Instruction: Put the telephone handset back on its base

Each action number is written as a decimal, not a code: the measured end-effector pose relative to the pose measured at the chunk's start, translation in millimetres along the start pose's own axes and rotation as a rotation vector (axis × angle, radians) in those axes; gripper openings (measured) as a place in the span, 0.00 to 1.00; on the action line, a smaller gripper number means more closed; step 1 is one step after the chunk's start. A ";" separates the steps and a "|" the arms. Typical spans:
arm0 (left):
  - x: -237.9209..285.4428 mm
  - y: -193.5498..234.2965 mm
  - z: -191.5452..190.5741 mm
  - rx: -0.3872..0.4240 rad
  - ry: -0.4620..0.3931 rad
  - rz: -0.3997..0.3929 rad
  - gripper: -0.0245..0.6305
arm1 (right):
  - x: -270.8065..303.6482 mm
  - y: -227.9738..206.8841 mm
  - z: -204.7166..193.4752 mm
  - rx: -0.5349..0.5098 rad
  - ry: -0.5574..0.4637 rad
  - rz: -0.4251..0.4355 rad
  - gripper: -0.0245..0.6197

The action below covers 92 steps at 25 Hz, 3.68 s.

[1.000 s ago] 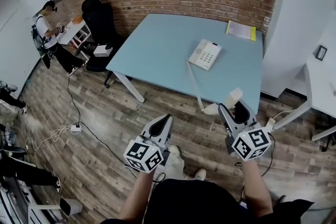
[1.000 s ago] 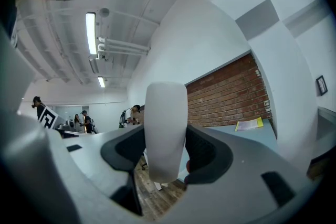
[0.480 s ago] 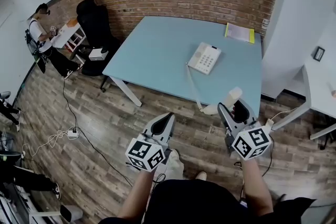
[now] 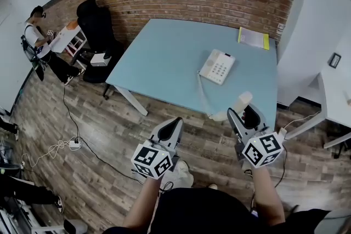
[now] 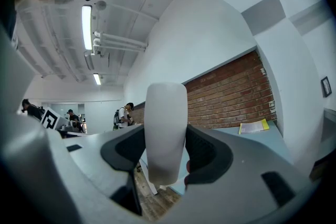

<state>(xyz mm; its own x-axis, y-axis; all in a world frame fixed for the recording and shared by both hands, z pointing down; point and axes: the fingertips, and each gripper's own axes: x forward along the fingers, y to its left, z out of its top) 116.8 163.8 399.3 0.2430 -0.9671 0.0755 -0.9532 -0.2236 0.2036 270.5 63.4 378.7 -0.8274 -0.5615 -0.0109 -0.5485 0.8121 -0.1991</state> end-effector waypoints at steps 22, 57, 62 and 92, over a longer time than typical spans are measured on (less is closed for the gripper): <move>34.1 110.4 22.6 -0.010 0.021 -0.006 0.05 | 116.4 -0.2 1.6 0.009 0.037 -0.039 0.41; 32.2 213.6 29.1 0.068 0.069 -0.063 0.05 | 218.2 45.9 -12.9 0.005 0.054 -0.083 0.41; 35.9 223.2 28.6 0.054 0.069 -0.055 0.05 | 226.1 42.9 -10.5 0.006 0.044 -0.080 0.41; 132.7 300.8 24.8 -0.033 0.097 0.015 0.05 | 335.9 -30.8 -26.6 0.063 0.091 -0.041 0.41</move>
<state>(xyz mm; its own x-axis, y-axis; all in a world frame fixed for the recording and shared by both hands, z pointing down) -142.2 -34.8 446.3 0.2466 -0.9537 0.1723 -0.9507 -0.2036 0.2338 6.3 -146.0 407.3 -0.8136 -0.5749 0.0865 -0.5756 0.7757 -0.2588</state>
